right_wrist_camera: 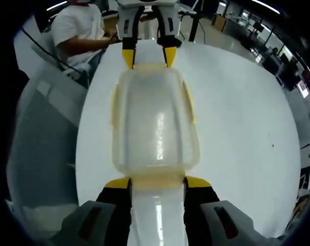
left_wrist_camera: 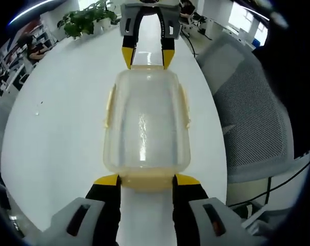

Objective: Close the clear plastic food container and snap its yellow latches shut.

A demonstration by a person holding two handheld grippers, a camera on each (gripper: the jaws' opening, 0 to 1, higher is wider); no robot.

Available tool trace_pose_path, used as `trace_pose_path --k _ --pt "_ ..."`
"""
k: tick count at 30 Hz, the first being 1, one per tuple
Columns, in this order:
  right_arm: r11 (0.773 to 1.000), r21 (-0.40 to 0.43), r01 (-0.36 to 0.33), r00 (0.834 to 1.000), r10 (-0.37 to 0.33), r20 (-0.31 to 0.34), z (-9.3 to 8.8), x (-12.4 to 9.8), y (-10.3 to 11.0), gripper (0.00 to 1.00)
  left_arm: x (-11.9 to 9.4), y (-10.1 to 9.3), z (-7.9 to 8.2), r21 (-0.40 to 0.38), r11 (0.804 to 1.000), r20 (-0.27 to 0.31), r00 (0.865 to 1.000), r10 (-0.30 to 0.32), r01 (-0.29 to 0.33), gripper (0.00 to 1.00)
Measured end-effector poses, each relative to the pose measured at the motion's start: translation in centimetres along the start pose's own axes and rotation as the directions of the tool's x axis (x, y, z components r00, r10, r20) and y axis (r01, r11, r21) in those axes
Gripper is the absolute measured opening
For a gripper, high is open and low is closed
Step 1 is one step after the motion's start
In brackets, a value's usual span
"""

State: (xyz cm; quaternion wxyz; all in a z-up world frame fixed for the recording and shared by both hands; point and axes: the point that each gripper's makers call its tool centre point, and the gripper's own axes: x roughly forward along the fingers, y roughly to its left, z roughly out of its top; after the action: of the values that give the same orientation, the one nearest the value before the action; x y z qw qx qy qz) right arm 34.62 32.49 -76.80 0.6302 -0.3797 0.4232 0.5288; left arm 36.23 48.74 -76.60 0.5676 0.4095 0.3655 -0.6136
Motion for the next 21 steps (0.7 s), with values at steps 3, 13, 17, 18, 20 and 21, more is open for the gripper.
trace_pose_path --k 3,13,17,18,20,21 --pt "1.000 -0.003 -0.002 1.000 0.002 0.005 -0.4 -0.2 -0.1 0.38 0.2 0.0 0.4 -0.006 1.000 -0.001 1.000 0.001 -0.001 0.38" --pt "1.000 -0.018 -0.009 1.000 0.009 0.011 -2.4 -1.0 -0.5 0.38 0.6 -0.1 2.6 -0.027 1.000 0.003 1.000 0.004 -0.004 0.38" --pt "1.000 -0.024 -0.014 1.000 0.014 0.009 -3.3 -1.3 -0.4 0.38 0.9 -0.2 3.5 -0.029 1.000 -0.004 1.000 0.001 -0.001 0.38" --pt "1.000 -0.025 -0.013 1.000 0.014 0.012 -3.6 -1.5 -0.5 0.38 0.9 -0.2 3.8 -0.026 1.000 -0.005 1.000 0.004 -0.004 0.38" --pt "1.000 -0.024 -0.012 1.000 0.013 0.019 -4.1 -1.7 -0.6 0.38 1.1 -0.2 4.3 -0.031 1.000 -0.005 1.000 0.004 -0.004 0.38" --pt "1.000 -0.024 -0.011 1.000 0.012 0.020 -4.3 -1.8 -0.7 0.38 1.2 -0.2 4.6 -0.031 1.000 -0.004 1.000 0.006 -0.006 0.38"
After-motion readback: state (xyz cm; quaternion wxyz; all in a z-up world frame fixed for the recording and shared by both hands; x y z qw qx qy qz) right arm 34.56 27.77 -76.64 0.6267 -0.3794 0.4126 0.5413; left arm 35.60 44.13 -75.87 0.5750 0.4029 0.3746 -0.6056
